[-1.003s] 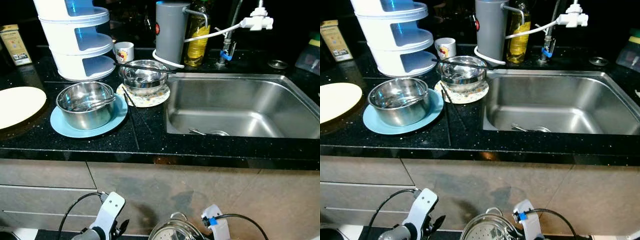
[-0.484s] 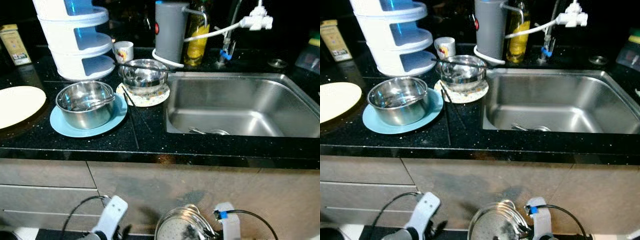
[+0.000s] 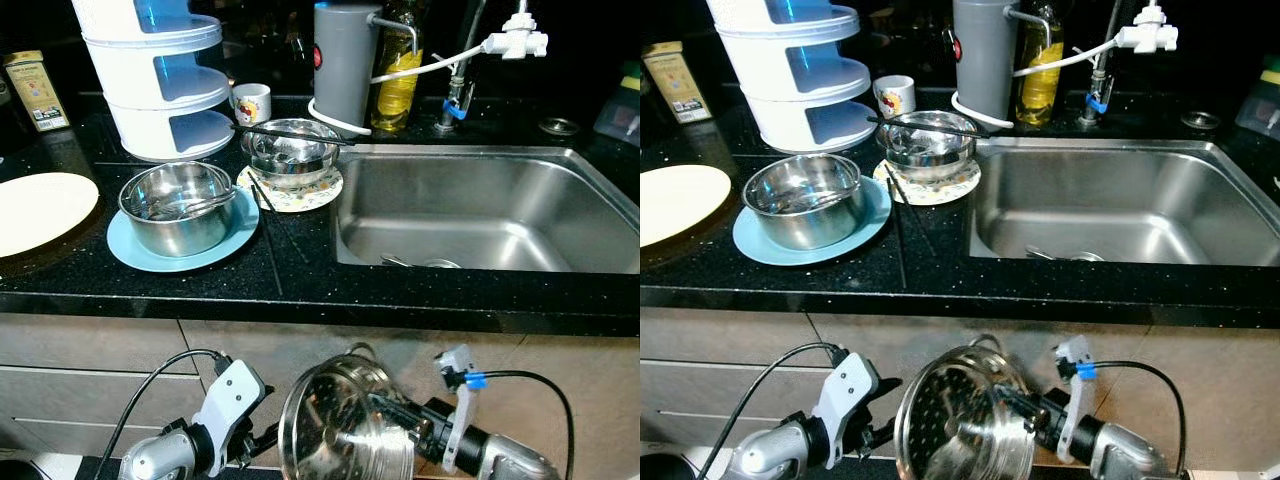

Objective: Kitchen organization

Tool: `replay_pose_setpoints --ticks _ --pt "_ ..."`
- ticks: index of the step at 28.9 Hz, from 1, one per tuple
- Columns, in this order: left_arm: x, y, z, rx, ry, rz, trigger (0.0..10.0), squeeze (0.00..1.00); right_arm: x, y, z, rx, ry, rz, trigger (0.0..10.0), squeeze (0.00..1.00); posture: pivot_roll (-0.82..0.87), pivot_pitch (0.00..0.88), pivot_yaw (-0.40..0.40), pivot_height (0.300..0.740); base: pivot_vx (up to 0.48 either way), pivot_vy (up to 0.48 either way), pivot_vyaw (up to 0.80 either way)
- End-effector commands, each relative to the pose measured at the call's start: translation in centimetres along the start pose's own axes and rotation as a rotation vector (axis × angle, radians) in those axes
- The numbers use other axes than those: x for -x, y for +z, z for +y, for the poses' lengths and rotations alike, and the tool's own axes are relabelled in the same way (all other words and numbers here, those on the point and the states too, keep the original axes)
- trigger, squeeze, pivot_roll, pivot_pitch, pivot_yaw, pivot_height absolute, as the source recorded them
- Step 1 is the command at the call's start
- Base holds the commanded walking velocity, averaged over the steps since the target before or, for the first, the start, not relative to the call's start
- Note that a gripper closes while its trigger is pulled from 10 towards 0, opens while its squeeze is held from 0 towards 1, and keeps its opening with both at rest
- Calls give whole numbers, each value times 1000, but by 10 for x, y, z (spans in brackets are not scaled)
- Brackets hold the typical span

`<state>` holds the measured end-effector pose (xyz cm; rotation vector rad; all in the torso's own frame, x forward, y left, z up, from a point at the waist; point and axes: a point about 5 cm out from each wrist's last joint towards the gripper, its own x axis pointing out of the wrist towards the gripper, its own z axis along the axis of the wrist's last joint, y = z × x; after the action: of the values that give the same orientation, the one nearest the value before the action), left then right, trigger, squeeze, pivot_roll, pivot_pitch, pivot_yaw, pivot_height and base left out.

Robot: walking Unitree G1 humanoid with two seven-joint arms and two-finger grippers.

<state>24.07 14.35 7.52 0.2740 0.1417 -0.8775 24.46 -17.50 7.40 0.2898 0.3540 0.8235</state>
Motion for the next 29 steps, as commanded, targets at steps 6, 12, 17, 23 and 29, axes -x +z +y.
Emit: replay_pose_setpoints --ticks 6,12,17,23,29 --pt "17 10 16 -31 2 30 10000 0 5 29 13 5 103 -85 10000 0 -96 125 -20 740 0 0 0" --pt "36 32 41 -55 40 28 10000 0 21 58 5 -47 81 -236 10000 0 -94 125 -21 740 0 0 0" --pt "44 56 43 2 -32 -55 10000 0 25 83 11 -67 125 -352 10000 0 -91 131 -23 740 0 0 0" --pt "45 82 39 43 -105 -143 10000 0 27 113 17 -78 176 -493 10000 0 -90 132 -24 740 0 0 0" --pt "41 126 41 101 -134 -343 10000 0 35 156 13 -73 128 -688 10000 0 -89 136 -28 740 0 0 0"
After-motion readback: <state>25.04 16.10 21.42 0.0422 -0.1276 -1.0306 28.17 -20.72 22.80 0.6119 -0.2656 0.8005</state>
